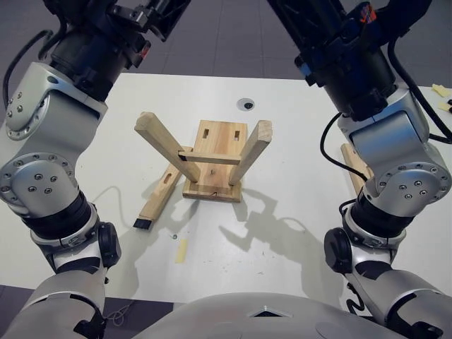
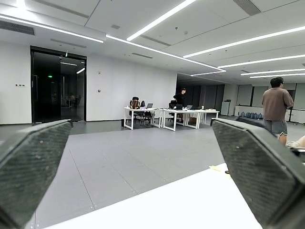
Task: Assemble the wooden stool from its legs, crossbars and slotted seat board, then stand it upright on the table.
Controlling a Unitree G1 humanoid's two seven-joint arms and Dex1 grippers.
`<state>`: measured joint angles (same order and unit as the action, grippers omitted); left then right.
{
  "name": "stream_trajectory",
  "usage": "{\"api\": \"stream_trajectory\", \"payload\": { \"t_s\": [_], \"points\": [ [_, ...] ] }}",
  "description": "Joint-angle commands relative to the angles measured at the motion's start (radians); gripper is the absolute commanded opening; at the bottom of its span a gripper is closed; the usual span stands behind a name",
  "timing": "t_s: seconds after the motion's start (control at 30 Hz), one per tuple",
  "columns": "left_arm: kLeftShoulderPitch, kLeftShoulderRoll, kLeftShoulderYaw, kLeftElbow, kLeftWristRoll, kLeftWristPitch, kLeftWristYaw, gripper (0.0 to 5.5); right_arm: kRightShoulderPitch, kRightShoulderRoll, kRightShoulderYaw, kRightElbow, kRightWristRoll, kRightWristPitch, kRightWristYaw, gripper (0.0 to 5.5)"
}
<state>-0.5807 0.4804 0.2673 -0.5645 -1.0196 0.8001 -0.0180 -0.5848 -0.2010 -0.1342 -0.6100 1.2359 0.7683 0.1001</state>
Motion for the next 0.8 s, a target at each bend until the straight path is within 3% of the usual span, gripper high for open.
{"api": "stream_trajectory", "payload": {
  "t_s": [0.03, 0.2, 0.47, 0.63, 0.8],
  "points": [
    [0.262, -0.008, -0.12, 0.066, 0.122, 0.023, -0.039, 5.4, 0.189, -0.072, 0.108, 0.043, -0.103, 0.029, 0.105, 5.33],
    [0.448, -0.103, -0.225, 0.117, 0.263, -0.067, -0.014, 5.4, 0.291, -0.126, 0.189, 0.083, -0.23, -0.001, 0.227, 5.33],
    [0.415, -0.181, -0.233, 0.085, 0.255, -0.094, 0.01, 5.4, 0.304, -0.097, 0.165, 0.104, -0.244, -0.017, 0.24, 5.33],
    [0.278, -0.155, -0.175, 0.056, 0.202, -0.085, 0.014, 5.4, 0.184, -0.086, 0.093, 0.095, -0.186, -0.026, 0.205, 5.33],
    [0.147, -0.145, -0.016, 0.118, 0.049, -0.082, 0.034, 5.4, 0.003, -0.091, 0.038, 0.108, -0.149, -0.033, 0.174, 5.33]
  ]
}}
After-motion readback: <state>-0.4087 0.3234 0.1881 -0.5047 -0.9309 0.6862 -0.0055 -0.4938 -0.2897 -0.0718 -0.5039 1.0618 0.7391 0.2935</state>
